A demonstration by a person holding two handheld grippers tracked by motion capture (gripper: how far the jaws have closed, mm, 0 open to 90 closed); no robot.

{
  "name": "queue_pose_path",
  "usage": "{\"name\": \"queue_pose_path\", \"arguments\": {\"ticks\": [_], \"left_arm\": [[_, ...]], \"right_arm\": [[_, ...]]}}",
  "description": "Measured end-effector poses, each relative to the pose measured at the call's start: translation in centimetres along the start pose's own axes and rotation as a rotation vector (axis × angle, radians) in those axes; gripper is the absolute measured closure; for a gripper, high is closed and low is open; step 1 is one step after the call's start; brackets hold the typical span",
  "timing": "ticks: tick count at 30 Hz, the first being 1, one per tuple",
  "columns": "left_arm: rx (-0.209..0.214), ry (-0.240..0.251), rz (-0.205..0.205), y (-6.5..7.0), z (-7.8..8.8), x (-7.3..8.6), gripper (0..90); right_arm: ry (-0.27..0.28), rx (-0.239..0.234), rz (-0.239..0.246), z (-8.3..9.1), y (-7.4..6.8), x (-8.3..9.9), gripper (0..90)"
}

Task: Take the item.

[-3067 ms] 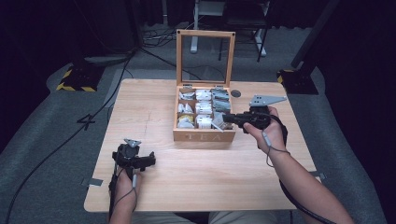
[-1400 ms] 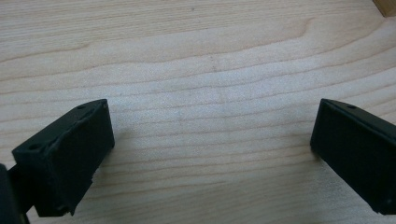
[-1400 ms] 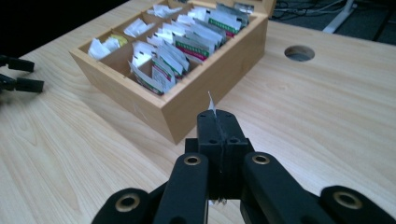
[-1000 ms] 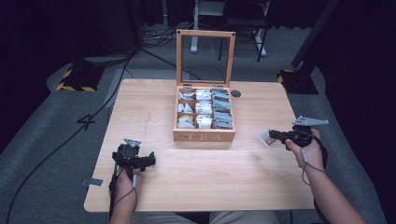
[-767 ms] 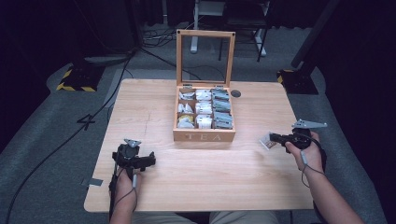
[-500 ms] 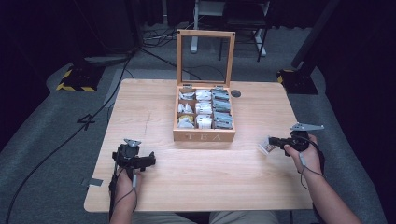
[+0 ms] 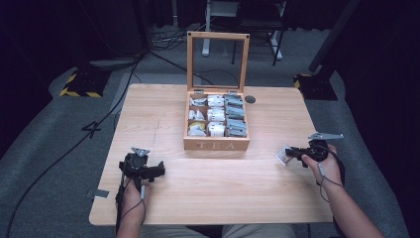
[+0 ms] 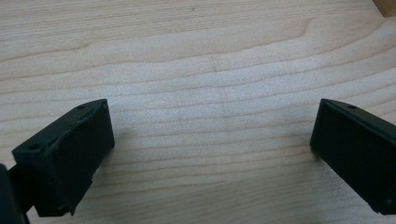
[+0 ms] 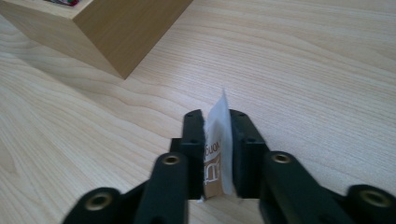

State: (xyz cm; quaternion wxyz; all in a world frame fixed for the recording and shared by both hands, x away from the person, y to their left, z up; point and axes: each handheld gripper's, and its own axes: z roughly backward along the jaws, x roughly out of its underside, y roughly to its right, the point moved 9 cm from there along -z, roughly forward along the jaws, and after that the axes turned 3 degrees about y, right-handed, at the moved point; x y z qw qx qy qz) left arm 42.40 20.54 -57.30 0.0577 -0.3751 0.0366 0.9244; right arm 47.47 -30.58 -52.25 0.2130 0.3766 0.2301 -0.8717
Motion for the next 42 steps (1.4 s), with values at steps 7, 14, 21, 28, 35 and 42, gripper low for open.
{"name": "queue_pose_path", "arguments": {"ticks": [7,14,21,28,35,42], "left_arm": [[-0.002,0.000,0.002,0.0,0.0,0.0,0.0],[-0.003,0.000,0.003,0.0,0.0,0.0,0.0],[-0.002,0.000,0.002,0.0,0.0,0.0,0.0],[-0.002,0.000,0.003,0.0,0.0,0.0,0.0],[-0.004,-0.002,0.000,0.0,0.1,0.1,0.0],[-0.004,-0.002,0.000,0.0,0.1,0.1,0.0]], "right_arm": [[0.037,0.089,0.052,-0.1,1.7,0.0,49.4],[0.073,0.107,0.038,0.7,2.3,-0.3,47.4],[0.109,0.084,0.055,2.0,1.0,-1.3,46.7],[0.140,0.007,0.112,3.6,-2.7,-2.1,46.5],[0.158,-0.082,0.159,4.4,-6.6,-2.3,46.5],[0.154,-0.147,0.179,4.3,-9.2,-1.5,46.5]]}}
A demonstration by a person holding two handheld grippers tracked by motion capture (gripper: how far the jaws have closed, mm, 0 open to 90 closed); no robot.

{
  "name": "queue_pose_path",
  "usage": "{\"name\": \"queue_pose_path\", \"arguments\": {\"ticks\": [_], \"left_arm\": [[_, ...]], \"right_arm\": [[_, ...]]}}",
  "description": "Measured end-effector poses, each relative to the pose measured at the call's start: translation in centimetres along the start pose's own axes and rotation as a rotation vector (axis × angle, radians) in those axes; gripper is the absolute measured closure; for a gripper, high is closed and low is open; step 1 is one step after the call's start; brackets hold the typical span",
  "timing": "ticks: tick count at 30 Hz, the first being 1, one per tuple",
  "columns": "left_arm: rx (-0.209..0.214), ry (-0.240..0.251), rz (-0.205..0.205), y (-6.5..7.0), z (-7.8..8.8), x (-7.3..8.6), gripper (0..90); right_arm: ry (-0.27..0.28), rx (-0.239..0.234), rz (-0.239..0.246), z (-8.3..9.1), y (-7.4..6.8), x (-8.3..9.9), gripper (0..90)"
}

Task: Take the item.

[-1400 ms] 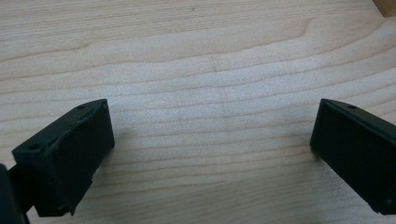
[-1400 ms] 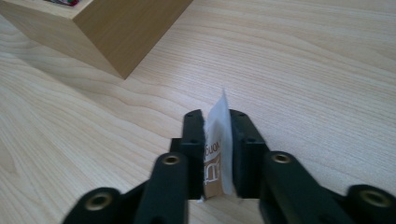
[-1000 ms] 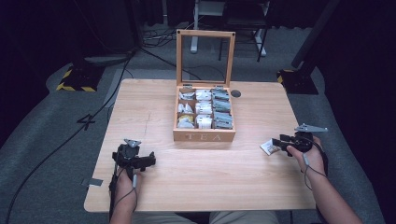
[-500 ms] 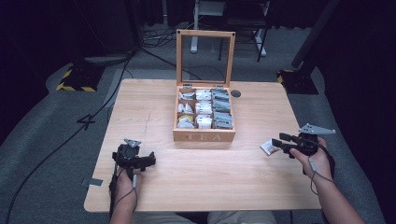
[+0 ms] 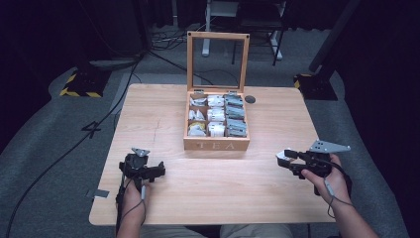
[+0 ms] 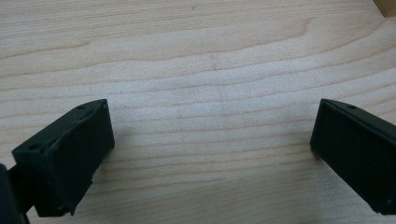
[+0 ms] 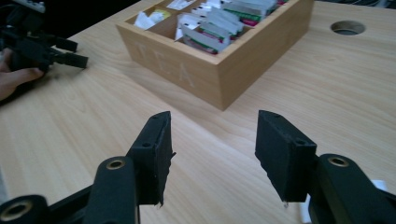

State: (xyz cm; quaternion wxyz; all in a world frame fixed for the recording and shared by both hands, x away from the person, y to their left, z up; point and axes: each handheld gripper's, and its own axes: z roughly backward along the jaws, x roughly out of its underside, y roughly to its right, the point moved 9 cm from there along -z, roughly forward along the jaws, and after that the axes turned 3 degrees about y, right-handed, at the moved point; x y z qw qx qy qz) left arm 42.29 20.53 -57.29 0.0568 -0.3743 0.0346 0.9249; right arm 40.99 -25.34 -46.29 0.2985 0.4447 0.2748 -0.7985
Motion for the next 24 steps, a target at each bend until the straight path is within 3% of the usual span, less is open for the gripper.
{"name": "queue_pose_path", "arguments": {"ticks": [4,9,11,15,18,20,24], "left_arm": [[0.000,0.000,0.000,0.0,0.0,0.0,0.0],[0.000,0.000,0.000,0.0,0.0,0.0,0.0],[0.000,0.000,0.000,0.0,0.0,0.0,0.0],[0.000,0.000,0.000,0.0,0.0,0.0,0.0],[0.001,0.000,0.000,0.0,0.0,0.0,0.0],[0.001,0.000,0.000,0.0,0.0,0.0,0.0],[0.001,0.000,0.000,0.0,0.0,0.0,0.0]], "right_arm": [[0.017,-0.028,-0.008,-0.2,-1.3,0.8,46.6],[0.000,-0.064,0.024,-0.9,-2.9,2.7,46.8],[0.029,-0.078,0.022,-1.1,-3.5,3.5,47.0],[-0.001,-0.062,0.050,-1.4,-3.4,4.7,47.1],[-0.022,-0.054,0.040,-1.7,-3.1,5.9,47.1],[-0.051,-0.035,0.076,-2.3,-2.7,6.9,47.1],[-0.075,-0.025,0.089,-2.8,-2.5,7.6,46.9]]}}
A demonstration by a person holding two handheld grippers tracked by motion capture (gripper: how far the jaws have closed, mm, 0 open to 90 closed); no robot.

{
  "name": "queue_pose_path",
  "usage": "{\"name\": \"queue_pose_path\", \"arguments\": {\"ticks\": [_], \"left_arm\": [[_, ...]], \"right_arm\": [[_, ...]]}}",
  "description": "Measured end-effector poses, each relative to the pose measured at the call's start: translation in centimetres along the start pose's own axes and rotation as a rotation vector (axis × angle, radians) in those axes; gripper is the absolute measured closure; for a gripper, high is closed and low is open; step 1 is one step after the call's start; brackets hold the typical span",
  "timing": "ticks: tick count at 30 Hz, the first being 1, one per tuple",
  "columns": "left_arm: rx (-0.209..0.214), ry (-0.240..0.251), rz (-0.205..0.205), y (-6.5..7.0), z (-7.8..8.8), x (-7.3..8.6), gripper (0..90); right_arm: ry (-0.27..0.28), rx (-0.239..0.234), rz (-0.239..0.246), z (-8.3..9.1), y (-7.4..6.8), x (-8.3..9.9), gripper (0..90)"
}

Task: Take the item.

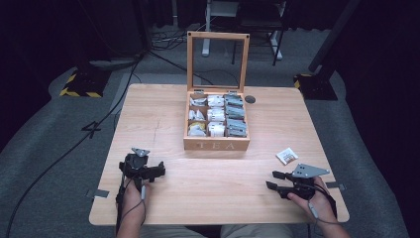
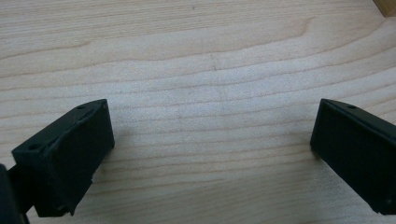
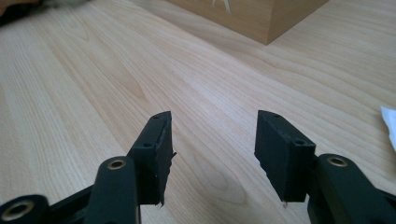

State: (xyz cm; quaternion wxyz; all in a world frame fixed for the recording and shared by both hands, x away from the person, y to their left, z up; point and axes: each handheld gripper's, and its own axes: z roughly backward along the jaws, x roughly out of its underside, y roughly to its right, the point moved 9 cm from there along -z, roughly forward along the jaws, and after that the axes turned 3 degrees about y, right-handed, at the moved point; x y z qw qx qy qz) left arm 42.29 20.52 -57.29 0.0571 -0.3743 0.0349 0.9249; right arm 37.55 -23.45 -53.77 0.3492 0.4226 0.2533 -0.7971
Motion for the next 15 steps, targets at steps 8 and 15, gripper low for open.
{"name": "queue_pose_path", "arguments": {"ticks": [8,15], "left_arm": [[0.001,0.002,0.003,0.0,0.0,0.0,0.0],[0.001,0.002,0.003,0.0,0.0,0.0,0.0]], "right_arm": [[-0.065,0.017,0.043,-1.1,-0.3,1.0,39.9],[-0.137,0.067,0.091,-1.9,-0.2,2.0,20.9]]}}
